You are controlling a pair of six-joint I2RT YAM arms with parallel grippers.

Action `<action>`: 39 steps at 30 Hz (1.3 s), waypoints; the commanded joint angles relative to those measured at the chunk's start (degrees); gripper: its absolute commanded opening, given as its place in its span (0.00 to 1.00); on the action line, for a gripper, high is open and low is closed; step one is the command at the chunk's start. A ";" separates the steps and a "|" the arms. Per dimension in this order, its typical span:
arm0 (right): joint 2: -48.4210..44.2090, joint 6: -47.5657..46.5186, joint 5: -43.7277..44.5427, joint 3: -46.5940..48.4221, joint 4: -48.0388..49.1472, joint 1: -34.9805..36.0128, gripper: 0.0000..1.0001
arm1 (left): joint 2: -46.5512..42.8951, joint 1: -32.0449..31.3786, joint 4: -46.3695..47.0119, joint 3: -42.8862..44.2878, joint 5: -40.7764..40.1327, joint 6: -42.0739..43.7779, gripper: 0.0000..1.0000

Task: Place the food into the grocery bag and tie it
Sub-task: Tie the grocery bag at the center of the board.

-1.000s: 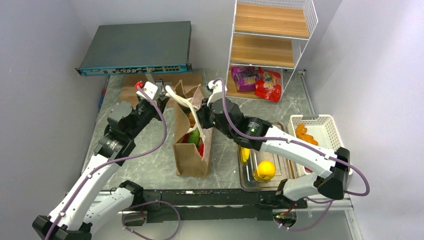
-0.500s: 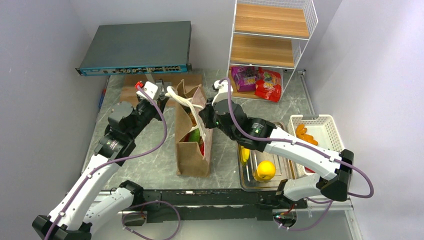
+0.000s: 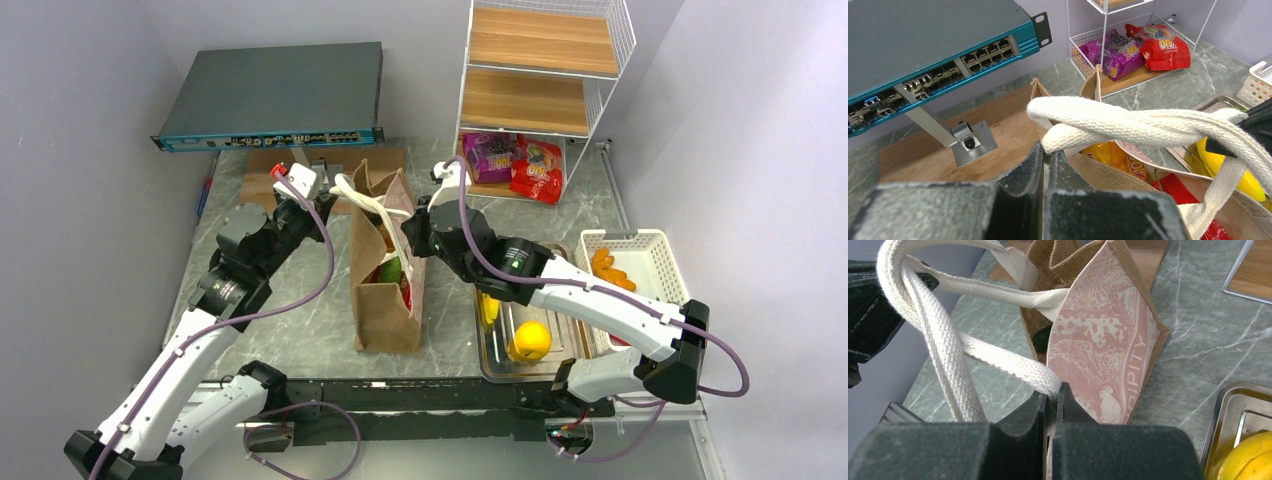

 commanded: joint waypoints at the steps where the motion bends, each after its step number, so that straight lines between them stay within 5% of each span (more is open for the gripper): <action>1: -3.39 -0.92 6.56 0.40 -0.37 -0.88 0.00 | -1.63 1.02 3.02 1.77 -6.93 0.84 0.00; 25: 3.17 -16.40 9.80 9.42 6.96 -3.96 0.00 | -4.50 -4.30 1.72 2.40 -13.76 2.80 0.00; 39: 1.73 -11.37 3.99 6.68 6.73 -10.70 0.00 | -6.35 -5.31 2.61 1.36 -13.82 4.15 0.00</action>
